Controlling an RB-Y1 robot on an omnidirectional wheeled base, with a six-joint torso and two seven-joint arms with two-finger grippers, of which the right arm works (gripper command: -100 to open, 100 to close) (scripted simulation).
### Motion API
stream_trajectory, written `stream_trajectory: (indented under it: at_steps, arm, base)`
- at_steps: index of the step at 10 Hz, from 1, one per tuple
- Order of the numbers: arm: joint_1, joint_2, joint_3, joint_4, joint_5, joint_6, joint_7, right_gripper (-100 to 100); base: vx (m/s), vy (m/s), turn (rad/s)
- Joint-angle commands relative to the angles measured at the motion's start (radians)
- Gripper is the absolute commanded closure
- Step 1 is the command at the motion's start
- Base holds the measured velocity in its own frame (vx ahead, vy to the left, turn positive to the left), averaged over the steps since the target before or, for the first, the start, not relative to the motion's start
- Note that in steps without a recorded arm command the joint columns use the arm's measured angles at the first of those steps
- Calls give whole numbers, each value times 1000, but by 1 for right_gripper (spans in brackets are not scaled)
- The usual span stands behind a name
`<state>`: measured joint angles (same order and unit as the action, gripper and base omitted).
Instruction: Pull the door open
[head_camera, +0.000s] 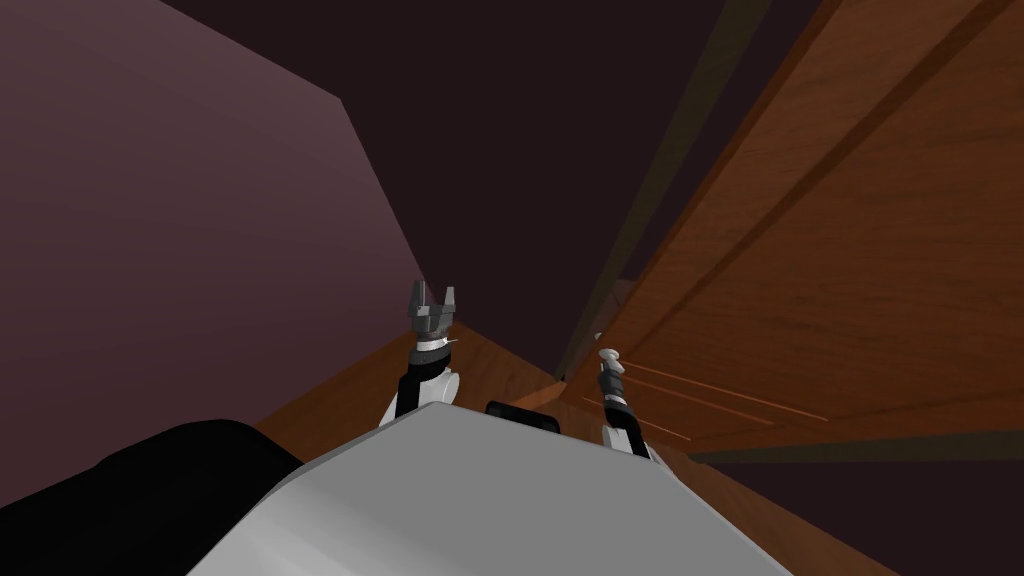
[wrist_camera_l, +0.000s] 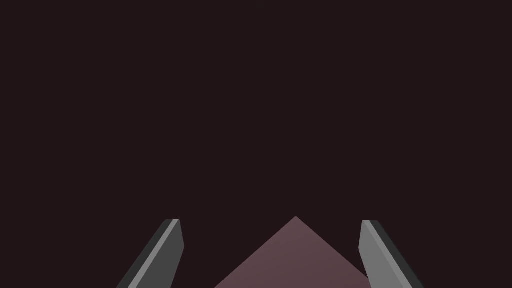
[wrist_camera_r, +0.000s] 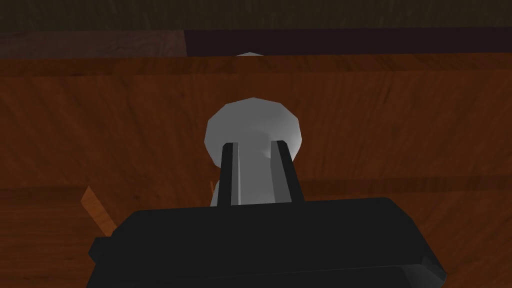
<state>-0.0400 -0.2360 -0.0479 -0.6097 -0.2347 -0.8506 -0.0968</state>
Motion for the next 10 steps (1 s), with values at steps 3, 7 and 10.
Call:
stream_trajectory:
  at_steps: [3,7,10]
  arm:
    - [9,-14,-1,1,-22,9,-80,100]
    - [5,-19,8,4,-44,7,-164,100]
    - [1,-24,18,8,-66,5,-231,100]
  base:
    - [-28,-18,47]
    - [-19,-8,34]
    - [-29,-20,61]
